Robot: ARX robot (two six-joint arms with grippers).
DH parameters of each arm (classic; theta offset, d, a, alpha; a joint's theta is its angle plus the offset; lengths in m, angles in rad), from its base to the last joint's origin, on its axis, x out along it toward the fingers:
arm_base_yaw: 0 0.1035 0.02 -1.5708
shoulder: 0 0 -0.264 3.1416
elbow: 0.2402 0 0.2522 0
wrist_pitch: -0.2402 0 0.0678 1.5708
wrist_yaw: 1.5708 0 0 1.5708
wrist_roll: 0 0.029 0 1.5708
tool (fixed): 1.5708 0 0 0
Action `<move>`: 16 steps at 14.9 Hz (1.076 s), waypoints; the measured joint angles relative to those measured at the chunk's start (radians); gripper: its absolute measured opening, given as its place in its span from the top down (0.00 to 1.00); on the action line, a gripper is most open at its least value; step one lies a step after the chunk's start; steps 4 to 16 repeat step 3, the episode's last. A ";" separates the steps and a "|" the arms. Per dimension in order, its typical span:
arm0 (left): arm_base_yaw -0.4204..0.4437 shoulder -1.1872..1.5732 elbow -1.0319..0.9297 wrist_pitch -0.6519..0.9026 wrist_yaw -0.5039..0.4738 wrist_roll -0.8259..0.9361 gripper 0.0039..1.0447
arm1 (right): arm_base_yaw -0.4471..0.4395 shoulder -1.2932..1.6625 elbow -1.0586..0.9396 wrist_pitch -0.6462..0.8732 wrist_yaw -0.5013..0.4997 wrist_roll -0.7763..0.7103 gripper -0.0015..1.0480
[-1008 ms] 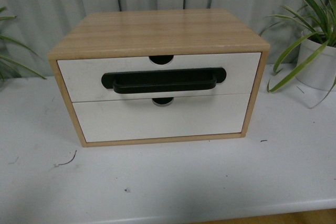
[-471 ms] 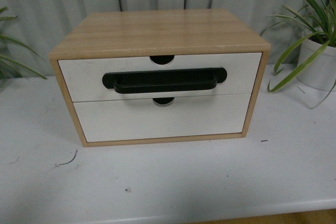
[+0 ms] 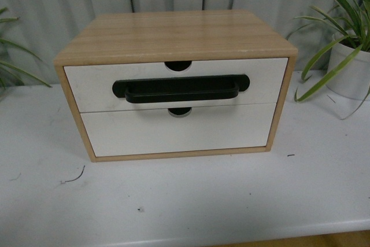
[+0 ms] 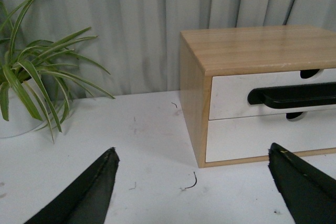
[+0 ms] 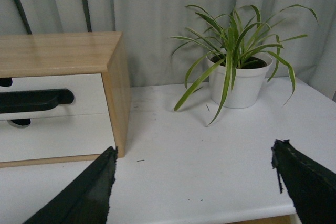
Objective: Close drawer sideways
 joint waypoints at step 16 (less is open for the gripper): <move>0.000 0.000 0.000 0.000 0.000 0.000 0.06 | 0.000 0.000 0.000 0.000 0.000 0.000 0.07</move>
